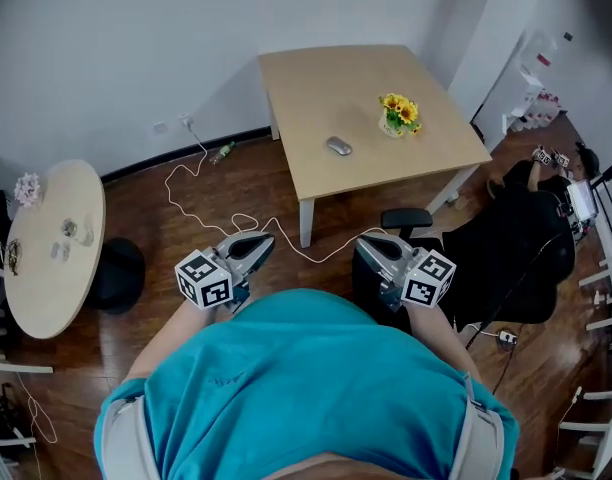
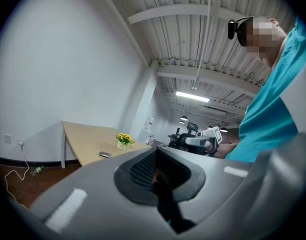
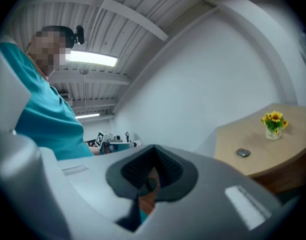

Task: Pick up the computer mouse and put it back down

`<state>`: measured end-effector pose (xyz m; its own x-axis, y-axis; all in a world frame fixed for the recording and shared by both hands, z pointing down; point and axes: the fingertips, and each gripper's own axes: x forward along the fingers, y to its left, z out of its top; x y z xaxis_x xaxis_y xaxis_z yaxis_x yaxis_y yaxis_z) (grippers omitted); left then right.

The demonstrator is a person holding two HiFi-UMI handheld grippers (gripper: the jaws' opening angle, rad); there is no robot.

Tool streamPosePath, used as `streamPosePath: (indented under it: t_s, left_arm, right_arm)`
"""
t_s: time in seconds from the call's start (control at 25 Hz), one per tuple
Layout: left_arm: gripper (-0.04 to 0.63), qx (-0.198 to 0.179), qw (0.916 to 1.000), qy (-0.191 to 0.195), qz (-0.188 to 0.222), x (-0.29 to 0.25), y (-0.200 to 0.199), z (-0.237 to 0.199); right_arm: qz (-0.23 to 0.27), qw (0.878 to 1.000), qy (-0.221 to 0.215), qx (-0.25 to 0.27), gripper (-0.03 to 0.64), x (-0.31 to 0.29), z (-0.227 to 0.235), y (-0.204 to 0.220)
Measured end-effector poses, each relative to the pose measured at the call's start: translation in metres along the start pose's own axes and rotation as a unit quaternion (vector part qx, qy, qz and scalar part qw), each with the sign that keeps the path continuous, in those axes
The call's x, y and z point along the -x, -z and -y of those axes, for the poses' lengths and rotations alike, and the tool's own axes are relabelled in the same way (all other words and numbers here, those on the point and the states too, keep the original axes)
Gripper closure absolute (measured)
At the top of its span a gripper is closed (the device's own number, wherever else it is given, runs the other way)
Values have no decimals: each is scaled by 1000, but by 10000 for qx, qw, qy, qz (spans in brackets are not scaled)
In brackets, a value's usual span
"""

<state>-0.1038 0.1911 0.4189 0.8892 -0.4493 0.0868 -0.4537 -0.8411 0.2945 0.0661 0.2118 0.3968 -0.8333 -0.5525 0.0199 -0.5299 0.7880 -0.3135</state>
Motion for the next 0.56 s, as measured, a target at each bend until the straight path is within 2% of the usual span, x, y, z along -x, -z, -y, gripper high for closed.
streamPosePath:
  t_s: [0.56]
  left_arm:
    - [591, 60, 10000, 17, 61, -4, 0, 4]
  right_arm:
    - [-44, 10000, -14, 45, 617, 2, 2, -1]
